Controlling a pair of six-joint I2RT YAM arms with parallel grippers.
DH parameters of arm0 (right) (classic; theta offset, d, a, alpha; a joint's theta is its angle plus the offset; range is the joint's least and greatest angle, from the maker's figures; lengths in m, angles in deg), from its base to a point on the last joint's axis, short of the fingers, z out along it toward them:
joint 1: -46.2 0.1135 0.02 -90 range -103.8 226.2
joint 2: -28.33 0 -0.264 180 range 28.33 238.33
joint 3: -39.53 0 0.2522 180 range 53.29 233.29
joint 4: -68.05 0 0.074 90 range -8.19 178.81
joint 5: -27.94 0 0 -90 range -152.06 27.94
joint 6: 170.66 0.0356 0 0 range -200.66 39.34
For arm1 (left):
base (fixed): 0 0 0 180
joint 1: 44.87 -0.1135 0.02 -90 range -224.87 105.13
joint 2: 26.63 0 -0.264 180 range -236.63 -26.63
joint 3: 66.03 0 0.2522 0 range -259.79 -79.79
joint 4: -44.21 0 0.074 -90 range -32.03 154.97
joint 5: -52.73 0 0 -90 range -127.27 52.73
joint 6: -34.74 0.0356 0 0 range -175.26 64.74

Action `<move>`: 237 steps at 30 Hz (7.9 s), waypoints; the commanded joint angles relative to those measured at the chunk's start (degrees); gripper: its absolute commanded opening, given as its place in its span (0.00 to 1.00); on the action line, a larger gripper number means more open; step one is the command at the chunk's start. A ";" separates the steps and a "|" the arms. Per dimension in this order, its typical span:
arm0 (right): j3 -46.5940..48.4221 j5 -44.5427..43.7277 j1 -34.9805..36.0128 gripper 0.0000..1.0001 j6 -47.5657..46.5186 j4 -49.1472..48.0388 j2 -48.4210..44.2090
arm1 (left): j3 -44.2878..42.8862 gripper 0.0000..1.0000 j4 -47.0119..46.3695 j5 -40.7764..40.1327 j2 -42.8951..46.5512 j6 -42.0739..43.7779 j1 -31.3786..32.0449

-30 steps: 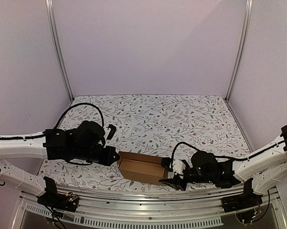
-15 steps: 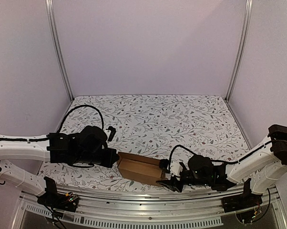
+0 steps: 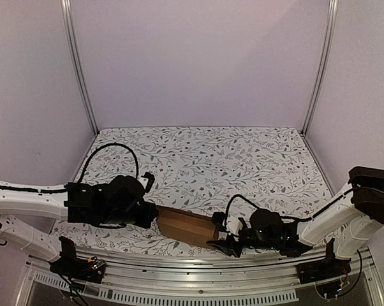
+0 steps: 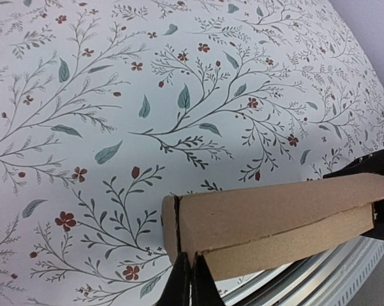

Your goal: Fold the paper box

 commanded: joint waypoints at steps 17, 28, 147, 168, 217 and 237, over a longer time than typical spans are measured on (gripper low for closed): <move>-0.97 -5.48 0.00 0.77 4.73 2.31 -6.21 | 1.43 0.00 1.56 -1.29 0.35 -2.34 2.99; 0.96 -3.48 0.01 0.80 5.04 20.62 -17.29 | -0.11 0.00 3.62 -2.86 0.90 -3.23 3.29; 45.32 -32.23 13.78 0.00 53.08 76.64 -1.51 | -5.08 0.00 2.01 -7.62 -9.44 -9.61 10.27; 42.57 -29.91 11.67 0.00 58.07 76.05 -2.38 | -5.26 0.00 2.07 -10.46 -9.90 -11.18 12.62; 29.61 -34.30 15.17 0.31 56.21 71.33 -8.19 | -6.80 0.00 2.27 -9.57 -12.99 -16.38 13.37; 32.59 -37.91 13.69 0.33 44.42 75.27 -15.39 | -6.54 0.00 4.07 -11.43 -11.59 -17.51 13.55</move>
